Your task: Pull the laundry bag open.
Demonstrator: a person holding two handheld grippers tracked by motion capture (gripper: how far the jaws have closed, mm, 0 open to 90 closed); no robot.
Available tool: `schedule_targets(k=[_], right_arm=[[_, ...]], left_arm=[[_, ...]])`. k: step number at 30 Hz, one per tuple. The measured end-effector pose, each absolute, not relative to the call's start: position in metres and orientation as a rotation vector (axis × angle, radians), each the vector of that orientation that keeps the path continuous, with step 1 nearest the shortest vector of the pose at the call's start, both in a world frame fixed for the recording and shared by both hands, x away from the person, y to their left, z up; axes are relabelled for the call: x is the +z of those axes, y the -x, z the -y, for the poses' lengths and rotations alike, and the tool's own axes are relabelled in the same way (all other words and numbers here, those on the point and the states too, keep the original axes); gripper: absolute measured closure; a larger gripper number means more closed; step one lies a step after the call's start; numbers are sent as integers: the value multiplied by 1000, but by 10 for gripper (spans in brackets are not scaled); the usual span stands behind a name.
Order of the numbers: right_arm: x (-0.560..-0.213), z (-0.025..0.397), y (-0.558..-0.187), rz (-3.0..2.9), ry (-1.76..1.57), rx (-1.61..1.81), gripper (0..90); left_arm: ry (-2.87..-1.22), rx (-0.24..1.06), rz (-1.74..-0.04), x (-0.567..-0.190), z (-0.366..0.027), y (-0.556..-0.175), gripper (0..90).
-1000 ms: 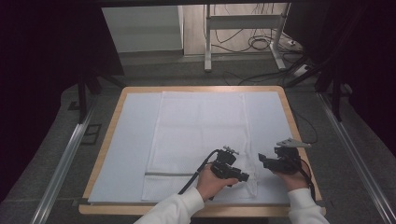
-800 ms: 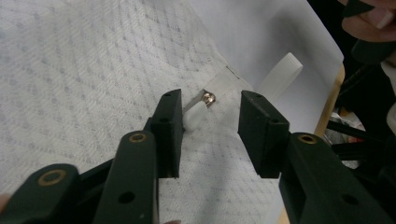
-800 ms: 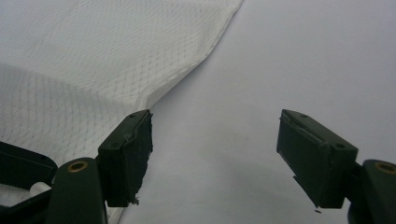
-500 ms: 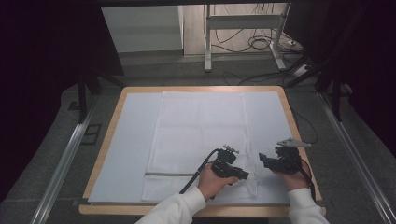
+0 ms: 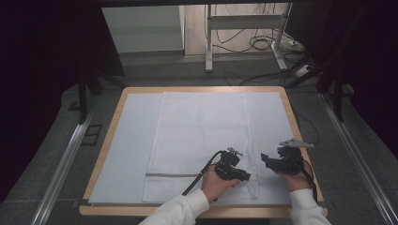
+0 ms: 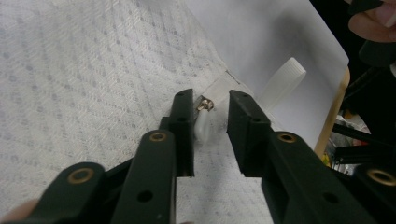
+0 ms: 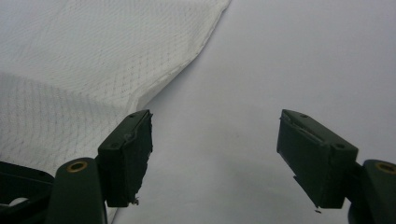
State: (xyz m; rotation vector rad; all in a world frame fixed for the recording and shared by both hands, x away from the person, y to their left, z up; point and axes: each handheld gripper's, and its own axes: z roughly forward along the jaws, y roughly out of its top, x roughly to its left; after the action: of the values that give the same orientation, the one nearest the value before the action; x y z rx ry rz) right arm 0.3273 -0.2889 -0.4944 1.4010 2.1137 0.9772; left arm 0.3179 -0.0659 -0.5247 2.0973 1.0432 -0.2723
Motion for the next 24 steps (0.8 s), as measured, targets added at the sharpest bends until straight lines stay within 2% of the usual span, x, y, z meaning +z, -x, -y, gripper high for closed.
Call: schedule_targets(k=[6, 9, 24], right_arm=[[-495, 289, -327, -2116, -1395, 972, 261], [-495, 289, -328, -2116, -1401, 971, 261], [-491, 291, -327, -2117, -1411, 1022, 261]], left_arm=[[-2110, -246, -1038, -526, 66, -318, 835], [-2102, -267, -1038, -527, 65, -320, 843], [-2118, -206, -988, -521, 62, -315, 871]])
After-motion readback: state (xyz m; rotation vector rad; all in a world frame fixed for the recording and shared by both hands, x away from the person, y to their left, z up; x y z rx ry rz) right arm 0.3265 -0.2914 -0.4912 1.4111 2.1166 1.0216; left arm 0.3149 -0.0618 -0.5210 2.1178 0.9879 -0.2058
